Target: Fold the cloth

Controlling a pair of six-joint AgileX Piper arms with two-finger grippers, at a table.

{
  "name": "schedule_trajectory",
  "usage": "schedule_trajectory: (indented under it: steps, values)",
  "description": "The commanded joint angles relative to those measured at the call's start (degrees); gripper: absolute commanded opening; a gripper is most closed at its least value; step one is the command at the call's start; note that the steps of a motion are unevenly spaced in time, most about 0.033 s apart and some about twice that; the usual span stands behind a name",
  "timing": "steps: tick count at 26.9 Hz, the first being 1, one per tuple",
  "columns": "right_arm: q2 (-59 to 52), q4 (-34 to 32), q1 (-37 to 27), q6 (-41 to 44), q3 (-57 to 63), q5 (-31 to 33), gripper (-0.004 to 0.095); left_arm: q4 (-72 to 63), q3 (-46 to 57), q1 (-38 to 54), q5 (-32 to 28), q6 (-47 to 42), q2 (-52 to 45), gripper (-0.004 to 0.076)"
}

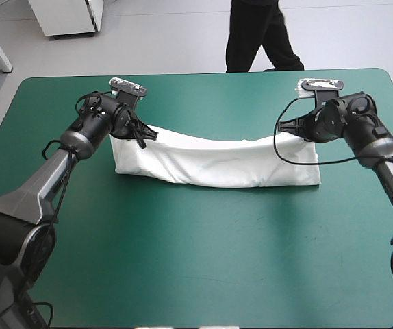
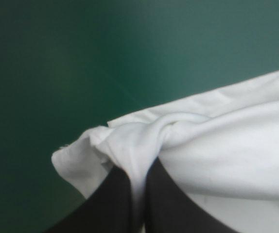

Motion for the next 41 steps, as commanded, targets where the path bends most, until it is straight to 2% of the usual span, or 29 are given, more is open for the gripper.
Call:
schedule_trajectory:
  steps: [1,10,17,20,23,26,28,30,32,35,36,37,38,41]
  values:
    - [2.8,-0.4,-2.2,0.0,-5.4,-2.7,-0.0017,1.1,-5.0,1.9,-1.9,-0.7,1.5,-0.0022]
    - [11.8,2.6,-3.3,-2.3,-10.3,-2.2,-0.0017,-3.8,-5.6,2.4,-5.6,-0.2,8.8,-0.0022]
    - [14.1,3.8,-3.4,-2.3,-10.3,-2.5,-0.0016,-3.5,-5.6,2.4,-8.4,-0.2,10.6,-0.0021]
    - [14.2,5.0,-3.4,-3.5,-10.3,-1.5,0.0020,-3.5,-5.6,2.4,-8.7,0.0,10.6,-0.0005]
    - [14.2,7.6,-3.4,-5.6,-10.3,0.9,0.0156,-4.4,-6.6,2.4,-6.2,2.5,10.6,0.0087]
    - [14.1,9.4,-3.5,-5.7,-11.1,4.7,0.0357,-5.9,-9.4,2.4,-0.6,3.3,10.6,0.0244]
    - [14.1,9.5,-3.5,-5.7,-12.5,6.8,0.0446,-5.9,-11.5,2.4,2.4,3.3,10.6,0.0341]
    - [13.7,9.4,-3.5,-5.8,-14.3,8.2,0.0479,-5.9,-14.5,2.4,6.0,3.6,10.6,0.0413]
    - [13.1,8.9,-3.5,-6.1,-16.4,9.5,0.0464,-5.9,-17.9,2.4,9.1,4.5,10.6,0.0428]
    - [12.0,6.4,-3.5,-6.4,-19.3,13.0,0.0437,-6.6,-23.1,2.4,12.2,4.5,10.3,0.0379]
    - [10.8,4.9,-3.6,-6.0,-19.3,14.3,0.0422,-7.9,-24.8,2.3,13.2,4.6,9.8,0.0248]
    - [10.4,4.2,-3.6,-5.7,-19.3,14.7,0.0416,-8.9,-25.3,2.3,13.5,5.1,9.6,0.0149]
    - [9.6,4.1,-3.6,-5.3,-19.3,15.7,0.0405,-12.0,-25.8,1.9,13.8,7.5,8.6,-0.0017]
    - [7.4,4.1,-3.6,-5.3,-19.3,16.3,0.0365,-15.6,-25.9,-0.9,14.7,8.8,7.0,-0.0022]
